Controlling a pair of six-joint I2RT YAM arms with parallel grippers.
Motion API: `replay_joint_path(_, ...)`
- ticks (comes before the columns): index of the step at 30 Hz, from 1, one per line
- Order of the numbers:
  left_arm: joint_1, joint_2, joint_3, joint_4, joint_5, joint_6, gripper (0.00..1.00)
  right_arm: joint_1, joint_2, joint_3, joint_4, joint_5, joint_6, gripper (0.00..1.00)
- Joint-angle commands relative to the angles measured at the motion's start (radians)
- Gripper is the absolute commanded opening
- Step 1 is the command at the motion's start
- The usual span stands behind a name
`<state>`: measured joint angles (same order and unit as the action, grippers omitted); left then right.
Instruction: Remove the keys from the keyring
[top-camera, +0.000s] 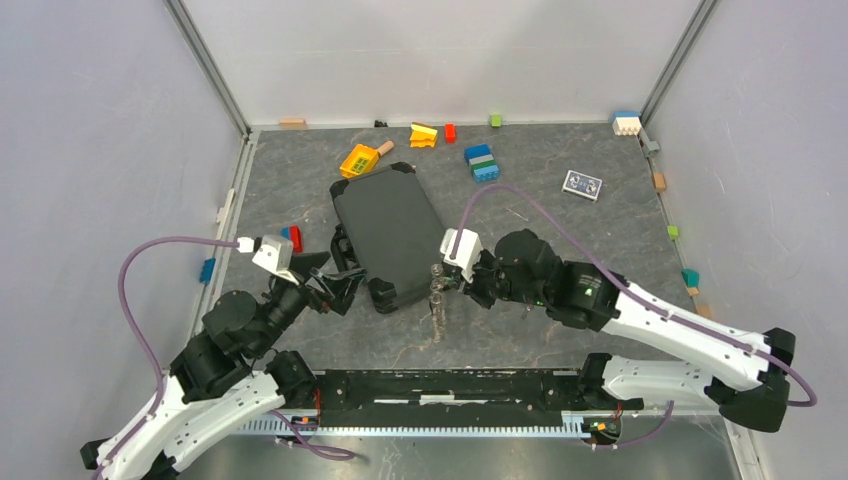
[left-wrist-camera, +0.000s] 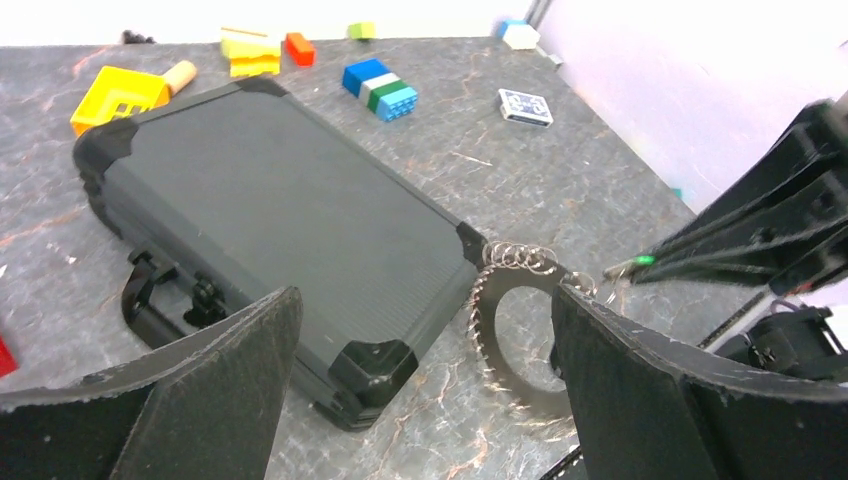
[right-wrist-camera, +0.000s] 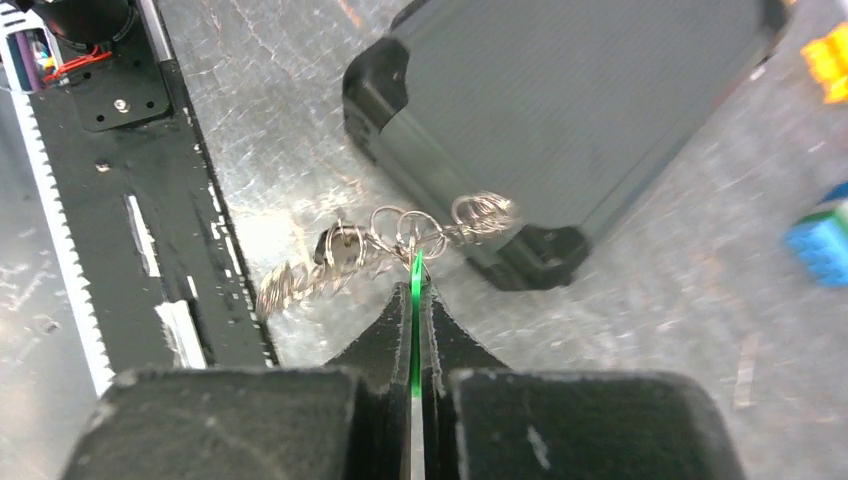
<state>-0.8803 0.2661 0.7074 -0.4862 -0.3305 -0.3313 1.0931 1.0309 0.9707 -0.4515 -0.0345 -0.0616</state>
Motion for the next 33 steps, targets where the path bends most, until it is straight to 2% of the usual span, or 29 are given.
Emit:
replay_joint_path(1, 0.004, 0.024, -0.018, 0.15, 0.115, 0.081, 1.0, 0.005, 0.009, 0.197, -0.154, 0.004, -0.283, 0.0)
replay_joint_path(4, 0.004, 0.031, -0.048, 0.213, 0.211, 0.084, 1.0, 0.005, 0.07, 0.331, -0.294, 0.025, -0.36, 0.0)
replay_joint_path(6, 0.004, 0.033, -0.073, 0.268, 0.284, 0.085, 1.0, 0.005, 0.087, 0.373, -0.326, 0.078, -0.379, 0.0)
replay_joint_path(9, 0.003, 0.049, -0.109, 0.364, 0.379, 0.084, 1.0, 0.005, 0.088, 0.399, -0.352, 0.041, -0.464, 0.0)
replay_joint_path(13, 0.003, 0.101, -0.109, 0.41, 0.402, 0.097, 1.0, 0.004, 0.067, 0.425, -0.411, -0.001, -0.689, 0.0)
replay_joint_path(17, 0.003, 0.132, -0.114, 0.457, 0.401, 0.103, 1.0, 0.004, 0.028, 0.39, -0.466, 0.049, -1.026, 0.0)
replay_joint_path(19, 0.004, 0.146, -0.113, 0.466, 0.403, 0.104, 1.0, 0.005, 0.025, 0.356, -0.507, 0.143, -1.193, 0.0)
replay_joint_path(22, 0.003, 0.16, -0.111, 0.466, 0.397, 0.106, 1.0, 0.005, 0.051, 0.279, -0.544, 0.461, -1.339, 0.0)
replay_joint_path(24, 0.003, 0.166, -0.114, 0.466, 0.389, 0.106, 1.0, 0.004, 0.079, 0.242, -0.535, 0.661, -1.369, 0.0)
replay_joint_path(25, 0.004, 0.168, -0.114, 0.465, 0.386, 0.104, 1.0, 0.003, 0.087, 0.247, -0.528, 0.701, -1.379, 0.0)
replay_joint_path(28, 0.003, 0.179, -0.115, 0.468, 0.382, 0.103, 1.0, 0.005, 0.079, 0.306, -0.478, 0.624, -1.42, 0.0)
replay_joint_path(33, 0.003, 0.198, -0.118, 0.482, 0.384, 0.098, 1.0, 0.011, -0.017, 0.206, -0.258, 0.64, -1.525, 0.0)
